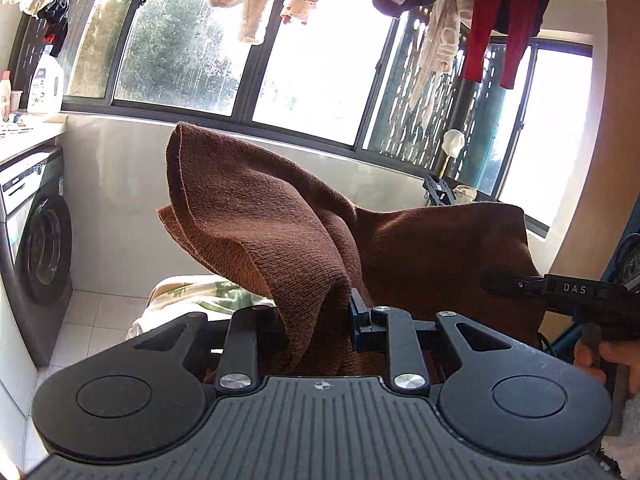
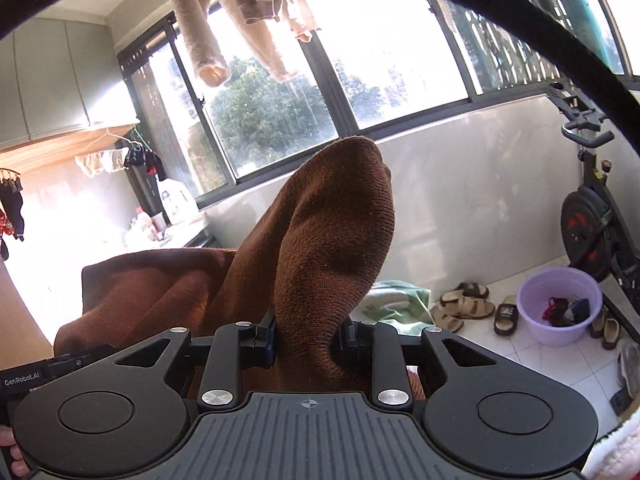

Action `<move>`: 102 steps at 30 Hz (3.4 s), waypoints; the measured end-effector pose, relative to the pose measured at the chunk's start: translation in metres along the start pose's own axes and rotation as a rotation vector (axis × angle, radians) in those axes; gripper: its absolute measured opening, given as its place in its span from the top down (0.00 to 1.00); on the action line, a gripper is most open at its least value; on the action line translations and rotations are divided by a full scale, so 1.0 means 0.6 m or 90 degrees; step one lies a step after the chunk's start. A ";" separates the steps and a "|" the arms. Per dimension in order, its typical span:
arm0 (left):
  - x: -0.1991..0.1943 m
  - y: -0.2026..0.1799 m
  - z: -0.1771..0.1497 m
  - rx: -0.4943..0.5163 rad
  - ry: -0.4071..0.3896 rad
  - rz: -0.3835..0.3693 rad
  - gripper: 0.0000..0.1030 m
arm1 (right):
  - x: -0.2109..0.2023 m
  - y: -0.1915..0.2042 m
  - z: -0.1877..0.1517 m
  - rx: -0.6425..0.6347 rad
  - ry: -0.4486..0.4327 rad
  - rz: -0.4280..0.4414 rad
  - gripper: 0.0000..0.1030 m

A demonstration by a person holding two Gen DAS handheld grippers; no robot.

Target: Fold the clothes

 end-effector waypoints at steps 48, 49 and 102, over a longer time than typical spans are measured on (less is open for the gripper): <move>0.224 0.225 -0.088 -0.178 0.182 0.235 0.52 | 0.308 -0.273 -0.133 0.281 0.166 -0.071 0.92; 0.223 0.222 -0.085 -0.170 0.182 0.237 0.52 | 0.302 -0.269 -0.121 0.277 0.154 -0.071 0.93; 0.303 0.161 -0.112 -0.041 0.223 0.260 0.00 | 0.441 -0.092 -0.202 -0.134 0.285 -0.185 0.01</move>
Point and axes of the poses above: each gripper's, at about its wrist camera, not at the fingertips, and x roughly the way its jaws point, y to its left, z to its top, the point moved 3 cm from there along x, roughly the way its jaws point, and after that the axes turned 3 degrees about z, right-handed, at the moved point
